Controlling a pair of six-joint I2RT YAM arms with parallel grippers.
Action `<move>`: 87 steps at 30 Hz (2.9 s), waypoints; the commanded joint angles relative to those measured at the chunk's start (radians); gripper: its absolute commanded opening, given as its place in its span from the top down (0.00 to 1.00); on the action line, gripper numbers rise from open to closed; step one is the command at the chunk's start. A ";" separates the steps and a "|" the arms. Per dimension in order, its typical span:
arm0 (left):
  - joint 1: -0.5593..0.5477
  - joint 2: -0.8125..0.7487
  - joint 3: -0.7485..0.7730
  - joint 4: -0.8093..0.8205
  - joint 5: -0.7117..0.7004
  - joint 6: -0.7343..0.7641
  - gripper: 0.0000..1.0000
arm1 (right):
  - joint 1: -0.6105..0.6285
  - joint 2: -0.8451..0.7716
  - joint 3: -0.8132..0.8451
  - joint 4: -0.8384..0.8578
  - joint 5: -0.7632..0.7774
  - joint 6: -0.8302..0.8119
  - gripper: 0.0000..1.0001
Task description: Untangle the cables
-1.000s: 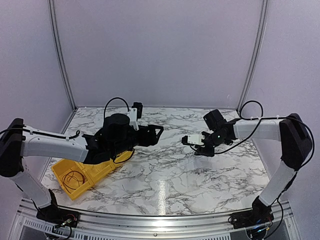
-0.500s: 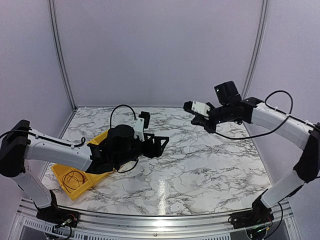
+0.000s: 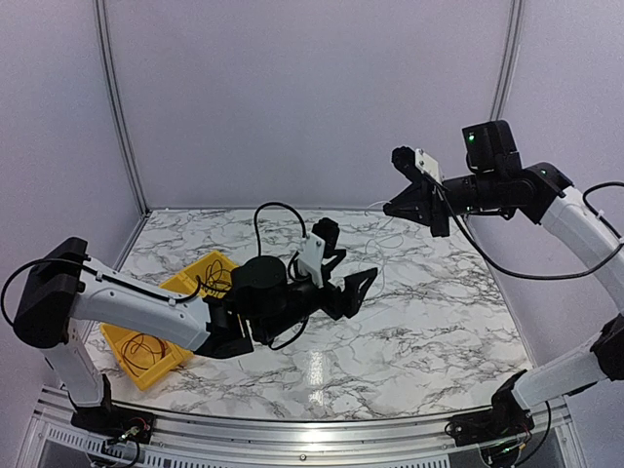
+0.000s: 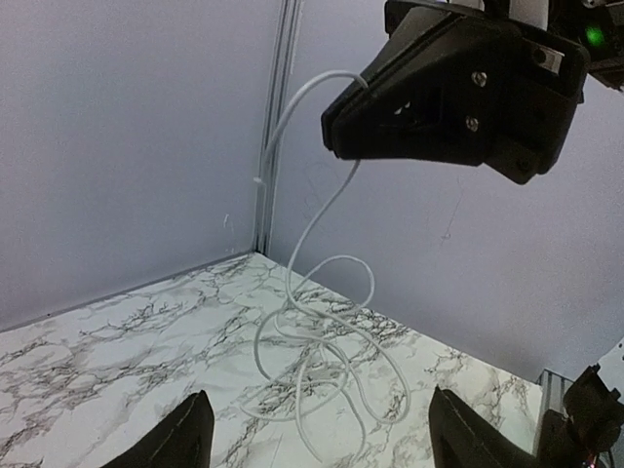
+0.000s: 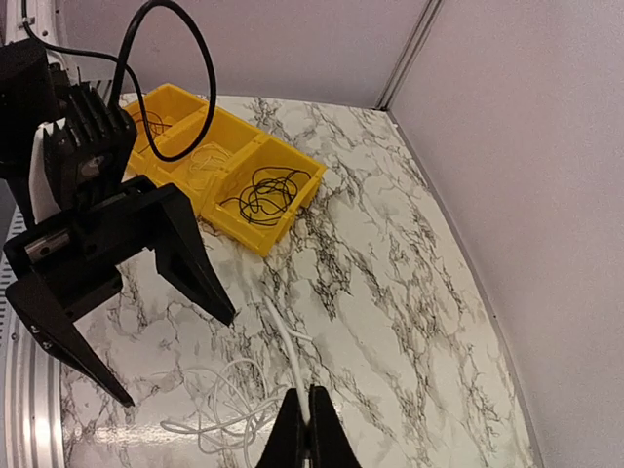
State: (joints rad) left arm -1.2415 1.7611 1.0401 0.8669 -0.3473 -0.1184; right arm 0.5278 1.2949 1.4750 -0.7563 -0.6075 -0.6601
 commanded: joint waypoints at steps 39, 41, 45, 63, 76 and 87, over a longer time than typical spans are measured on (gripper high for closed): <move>-0.015 0.398 -0.023 0.283 0.159 -0.150 0.74 | -0.132 -0.050 0.211 0.025 -0.259 0.183 1.00; -0.019 0.378 -0.054 0.289 0.145 -0.147 0.71 | -0.133 -0.056 0.183 0.039 -0.240 0.181 1.00; -0.030 0.339 -0.113 0.294 0.117 -0.135 0.70 | -0.133 -0.070 0.159 0.054 -0.220 0.180 1.00; -0.107 0.011 -0.207 0.230 -0.069 0.061 0.39 | -0.129 -0.125 -0.117 0.171 -0.240 0.188 1.00; -0.036 0.177 0.131 0.138 0.054 -0.118 0.39 | -0.103 -0.132 -0.195 0.216 -0.264 0.218 1.00; 0.014 0.085 -0.007 0.174 0.059 -0.204 1.00 | -0.108 -0.144 -0.385 0.355 -0.183 0.229 0.84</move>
State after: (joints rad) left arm -1.2217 1.9415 1.1191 1.0199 -0.2760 -0.3183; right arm 0.4168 1.1534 1.1725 -0.5014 -0.8478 -0.4431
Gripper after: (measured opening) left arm 0.019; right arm 0.049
